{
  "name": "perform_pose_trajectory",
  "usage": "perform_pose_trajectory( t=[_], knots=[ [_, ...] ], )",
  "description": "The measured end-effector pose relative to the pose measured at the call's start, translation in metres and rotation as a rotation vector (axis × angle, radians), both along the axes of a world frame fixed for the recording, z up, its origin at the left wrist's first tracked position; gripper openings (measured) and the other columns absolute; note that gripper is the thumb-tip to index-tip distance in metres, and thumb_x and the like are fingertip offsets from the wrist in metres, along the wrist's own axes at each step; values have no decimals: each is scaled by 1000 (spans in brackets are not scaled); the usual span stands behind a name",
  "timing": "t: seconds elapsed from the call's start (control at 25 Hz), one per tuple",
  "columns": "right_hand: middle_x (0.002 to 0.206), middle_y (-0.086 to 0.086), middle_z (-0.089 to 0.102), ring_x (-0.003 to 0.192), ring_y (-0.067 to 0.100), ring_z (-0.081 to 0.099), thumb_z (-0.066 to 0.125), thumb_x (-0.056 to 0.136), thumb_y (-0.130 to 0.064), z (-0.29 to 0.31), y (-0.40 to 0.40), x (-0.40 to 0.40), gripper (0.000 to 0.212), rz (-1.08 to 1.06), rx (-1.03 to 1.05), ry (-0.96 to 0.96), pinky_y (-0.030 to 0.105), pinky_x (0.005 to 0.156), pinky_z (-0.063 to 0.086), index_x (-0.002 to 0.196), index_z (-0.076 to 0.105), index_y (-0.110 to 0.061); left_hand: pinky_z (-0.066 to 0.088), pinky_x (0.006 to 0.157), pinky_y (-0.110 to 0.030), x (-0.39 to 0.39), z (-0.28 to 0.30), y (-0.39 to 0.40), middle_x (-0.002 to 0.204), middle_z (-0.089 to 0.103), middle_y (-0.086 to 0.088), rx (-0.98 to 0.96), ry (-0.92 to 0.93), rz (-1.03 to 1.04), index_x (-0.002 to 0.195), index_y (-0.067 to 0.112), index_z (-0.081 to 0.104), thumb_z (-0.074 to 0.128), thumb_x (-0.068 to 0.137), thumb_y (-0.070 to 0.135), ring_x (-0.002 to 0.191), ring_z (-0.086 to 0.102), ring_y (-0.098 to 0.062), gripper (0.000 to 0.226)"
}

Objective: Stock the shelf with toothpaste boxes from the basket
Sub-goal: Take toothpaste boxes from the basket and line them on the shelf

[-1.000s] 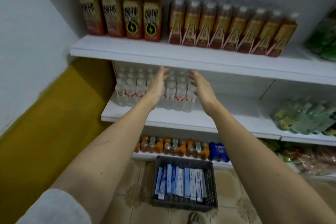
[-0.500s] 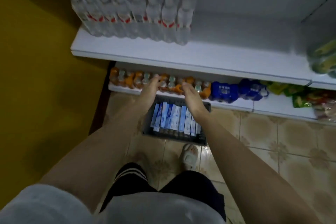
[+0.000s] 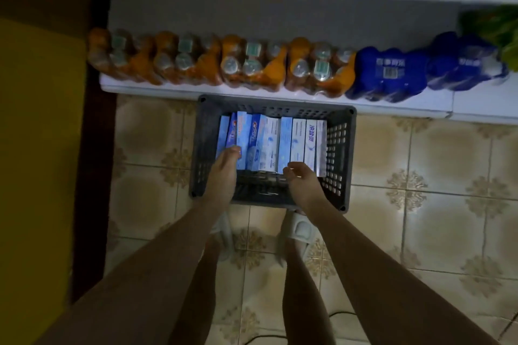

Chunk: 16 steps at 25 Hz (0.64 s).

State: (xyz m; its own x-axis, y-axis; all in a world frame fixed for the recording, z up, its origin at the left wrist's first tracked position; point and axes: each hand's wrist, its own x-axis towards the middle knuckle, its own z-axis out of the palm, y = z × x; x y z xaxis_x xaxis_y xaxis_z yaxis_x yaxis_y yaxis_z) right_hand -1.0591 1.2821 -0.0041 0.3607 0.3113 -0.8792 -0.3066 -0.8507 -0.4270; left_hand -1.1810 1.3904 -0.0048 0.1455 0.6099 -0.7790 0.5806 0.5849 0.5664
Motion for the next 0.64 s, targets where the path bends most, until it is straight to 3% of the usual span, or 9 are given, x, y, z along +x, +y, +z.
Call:
perform_pose_trajectory(
  t=[0.08, 0.16, 0.28, 0.36, 0.48, 0.64],
  knots=[
    [91, -4, 59, 63, 11, 50, 48, 102, -22, -65, 1, -5, 37, 7, -54, 4, 24, 55, 39, 137, 48, -9, 41, 75, -19, 1, -61, -7, 105, 61, 10, -1, 8, 37, 115, 21, 59, 43, 102, 32, 101, 57, -11, 24],
    [82, -8, 57, 60, 11, 50, 51, 100, -20, -126, 5, -8, 37, 44, -66, -45, 24, 54, 40, 136, 49, -8, 43, 85, -24, 7, -123, -14, 110, 60, 8, 16, 13, -60, 117, 19, 59, 46, 102, 32, 107, 56, -13, 23],
    [110, 3, 66, 84, 19, 62, 53, 97, -16, -202, 14, -3, 37, 82, -39, -234, 25, 68, 46, 134, 54, -9, 43, 92, -28, 21, -208, -14, 138, 52, -7, 40, 3, -207, 139, 12, 48, 52, 100, 17, 121, 53, -19, 40],
    [126, 8, 61, 101, 24, 62, 52, 95, -12, -236, 19, 1, 38, 72, -41, -325, 24, 72, 44, 134, 54, -9, 42, 89, -24, 32, -245, -8, 144, 44, -3, 97, 79, -278, 147, 15, 37, 52, 99, 13, 124, 48, -15, 50],
    [124, 13, 59, 99, 28, 62, 52, 93, -13, -272, 22, 3, 33, 114, -63, -430, 25, 66, 42, 125, 57, -6, 43, 106, -37, 46, -283, -1, 147, 40, -10, 196, 189, -290, 153, 11, 23, 58, 95, 13, 133, 43, -25, 67],
    [125, 10, 53, 94, 25, 59, 52, 95, -15, -287, 22, 3, 31, 98, -73, -505, 27, 65, 40, 124, 57, -7, 41, 108, -44, 58, -297, -12, 148, 34, -18, 315, 459, -365, 150, 5, 27, 59, 95, 16, 136, 37, -32, 64]
  ],
)
